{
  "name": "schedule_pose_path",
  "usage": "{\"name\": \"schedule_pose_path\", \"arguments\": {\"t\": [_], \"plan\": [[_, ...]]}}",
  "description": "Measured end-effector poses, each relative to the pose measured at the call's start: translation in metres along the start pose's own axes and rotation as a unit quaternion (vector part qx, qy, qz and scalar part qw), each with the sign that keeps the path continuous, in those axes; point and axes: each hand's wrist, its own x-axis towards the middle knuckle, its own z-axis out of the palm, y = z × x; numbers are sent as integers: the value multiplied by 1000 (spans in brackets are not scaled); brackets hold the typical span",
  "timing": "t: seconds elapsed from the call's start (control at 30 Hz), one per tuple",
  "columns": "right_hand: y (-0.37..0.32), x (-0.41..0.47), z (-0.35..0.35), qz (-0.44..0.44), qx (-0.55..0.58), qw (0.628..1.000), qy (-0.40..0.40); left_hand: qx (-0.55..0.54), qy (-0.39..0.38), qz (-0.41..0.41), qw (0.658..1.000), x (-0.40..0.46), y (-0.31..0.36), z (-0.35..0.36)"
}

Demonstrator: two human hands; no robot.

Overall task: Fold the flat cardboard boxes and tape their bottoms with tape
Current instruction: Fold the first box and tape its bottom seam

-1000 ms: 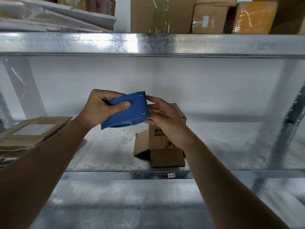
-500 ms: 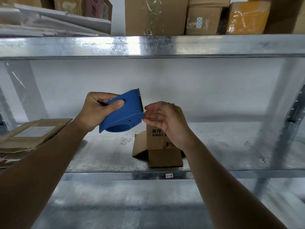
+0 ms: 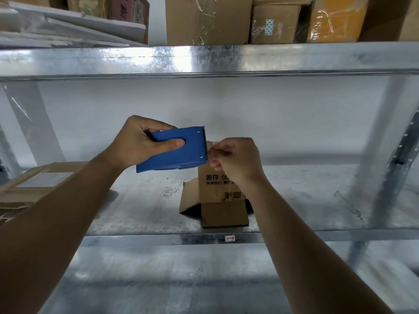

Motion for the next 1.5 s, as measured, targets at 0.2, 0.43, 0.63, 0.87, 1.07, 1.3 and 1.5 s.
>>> {"name": "schedule_pose_path", "arguments": {"t": [0.2,0.43,0.63,0.87,1.07,1.3,1.5], "plan": [[8,5,-8,-18,-111,991,66,32,-20,11,999,7,-3,-1],[21,13,-42,41,-133,984,108,48,-29,-13,998,15,-15,-5],[36,14,-62,67,-199,968,138,61,-54,-37,996,26,-23,-12],[56,19,-60,55,-240,961,123,64,-53,-38,996,23,-39,-4],[64,26,-62,41,-203,975,81,69,-54,-55,995,23,-49,-5],[70,34,-73,122,-110,986,9,68,-56,-67,994,23,-57,0],[79,45,-76,112,-201,973,-15,74,-63,-64,993,27,-61,3]]}}
